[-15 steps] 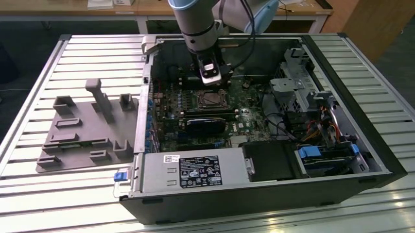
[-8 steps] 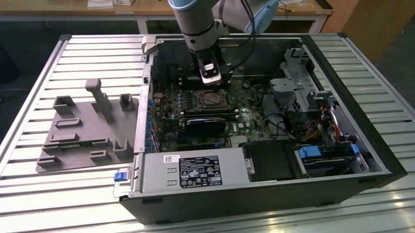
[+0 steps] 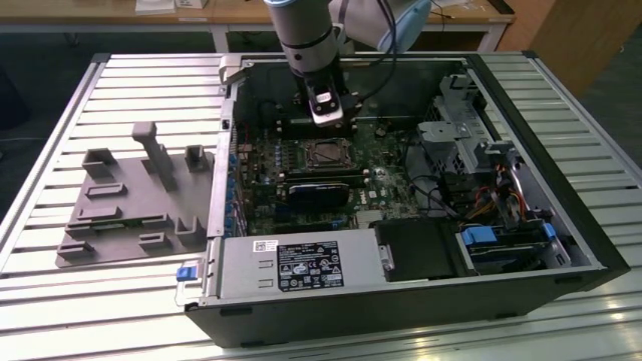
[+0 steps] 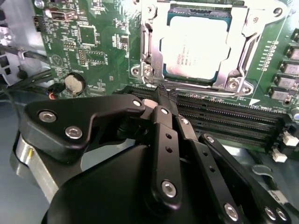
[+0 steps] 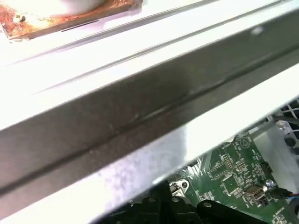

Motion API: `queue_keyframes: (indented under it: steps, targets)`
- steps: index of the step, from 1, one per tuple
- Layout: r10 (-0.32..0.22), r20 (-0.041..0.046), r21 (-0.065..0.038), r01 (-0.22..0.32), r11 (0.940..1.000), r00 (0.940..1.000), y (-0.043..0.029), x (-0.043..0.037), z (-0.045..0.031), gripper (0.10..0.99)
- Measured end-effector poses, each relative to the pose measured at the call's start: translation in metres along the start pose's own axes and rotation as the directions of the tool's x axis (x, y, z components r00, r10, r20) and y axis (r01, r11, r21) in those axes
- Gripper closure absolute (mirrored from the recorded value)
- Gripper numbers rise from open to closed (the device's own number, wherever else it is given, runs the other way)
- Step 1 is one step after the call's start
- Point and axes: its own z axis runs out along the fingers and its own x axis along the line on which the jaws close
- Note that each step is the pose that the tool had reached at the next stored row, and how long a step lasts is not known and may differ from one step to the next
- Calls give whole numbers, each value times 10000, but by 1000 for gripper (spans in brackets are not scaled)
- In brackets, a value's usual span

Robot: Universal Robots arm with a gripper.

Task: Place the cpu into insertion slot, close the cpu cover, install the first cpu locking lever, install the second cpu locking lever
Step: 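Install the first cpu locking lever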

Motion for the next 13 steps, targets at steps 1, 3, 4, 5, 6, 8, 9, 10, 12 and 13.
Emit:
queue_keyframes:
  steps: [1,3,4,5,6,8,9,10,12,13]
  targets:
    - [0,0,1,0,10000,10000,4,-3,-15,984]
    - [0,0,0,0,10000,10000,11,-10,-47,984]
    - [0,0,0,0,10000,10000,14,-13,-61,984]
    - [0,0,0,0,10000,10000,17,-16,-74,984]
    - [0,0,2,0,10000,10000,20,-19,-88,984]
    - [0,0,1,0,10000,10000,26,-25,-115,984]
    - [0,0,1,0,10000,10000,29,-27,-127,984]
    - [0,0,1,0,10000,10000,30,-29,-133,984]
    - [0,0,0,0,10000,10000,30,-29,-134,984]
    - [0,0,-1,0,10000,10000,30,-29,-134,984]
